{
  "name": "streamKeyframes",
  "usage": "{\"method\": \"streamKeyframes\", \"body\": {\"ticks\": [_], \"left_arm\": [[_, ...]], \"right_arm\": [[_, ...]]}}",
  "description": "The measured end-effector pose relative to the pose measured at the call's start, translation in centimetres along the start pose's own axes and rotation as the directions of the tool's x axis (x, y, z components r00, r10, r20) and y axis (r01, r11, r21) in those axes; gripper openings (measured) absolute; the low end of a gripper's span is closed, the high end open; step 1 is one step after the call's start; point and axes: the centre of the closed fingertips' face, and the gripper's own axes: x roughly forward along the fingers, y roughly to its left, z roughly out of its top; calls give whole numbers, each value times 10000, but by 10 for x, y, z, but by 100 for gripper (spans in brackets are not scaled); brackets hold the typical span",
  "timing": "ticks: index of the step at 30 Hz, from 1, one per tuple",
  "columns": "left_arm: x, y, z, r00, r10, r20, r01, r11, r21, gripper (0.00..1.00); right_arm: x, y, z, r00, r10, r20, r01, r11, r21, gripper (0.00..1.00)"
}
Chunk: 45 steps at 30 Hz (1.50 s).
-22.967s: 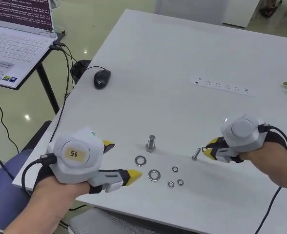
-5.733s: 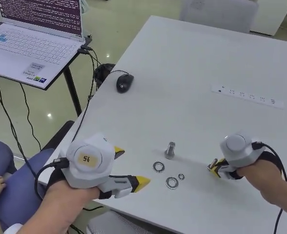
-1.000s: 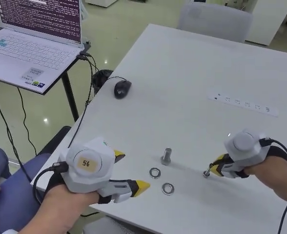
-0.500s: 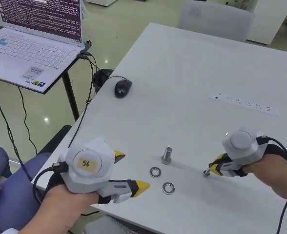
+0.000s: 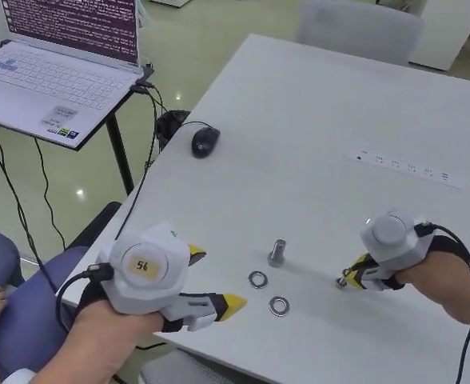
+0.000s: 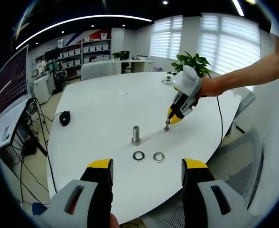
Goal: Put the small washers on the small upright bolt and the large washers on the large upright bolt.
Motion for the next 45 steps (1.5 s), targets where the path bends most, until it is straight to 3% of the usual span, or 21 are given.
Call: {"method": "streamKeyframes", "body": {"ticks": [8, 14, 23, 29, 36, 45], "left_arm": [[-1, 1, -4, 10000, 37, -71, -37, 10000, -69, 57], [-2, 2, -6, 9999, 36, -126, -37, 10000, -79, 57], [-2, 1, -9, 9997, 13, -224, -14, 10000, -71, 57], [-2, 0, -10, 9996, 6, -270, -7, 10000, -34, 57], [-1, -3, -9, 9994, -70, -341, 71, 10000, 36, 57], [0, -3, -8, 9993, -122, -349, 125, 9999, 88, 57]], "right_arm": [[15, 5, -12, 10000, 32, -94, -29, 9995, 329, 12], [25, 5, -9, 9990, -42, 437, -1, 9951, 986, 19], [35, 2, -4, 9968, -236, 759, 132, 9909, 1338, 23], [36, 0, -5, 9961, -431, 767, 318, 9893, 1426, 17], [37, -4, -3, 9944, -522, 916, 376, 9874, 1538, 15], [34, -15, -13, 9929, -819, 860, 636, 9783, 1970, 15]]}}
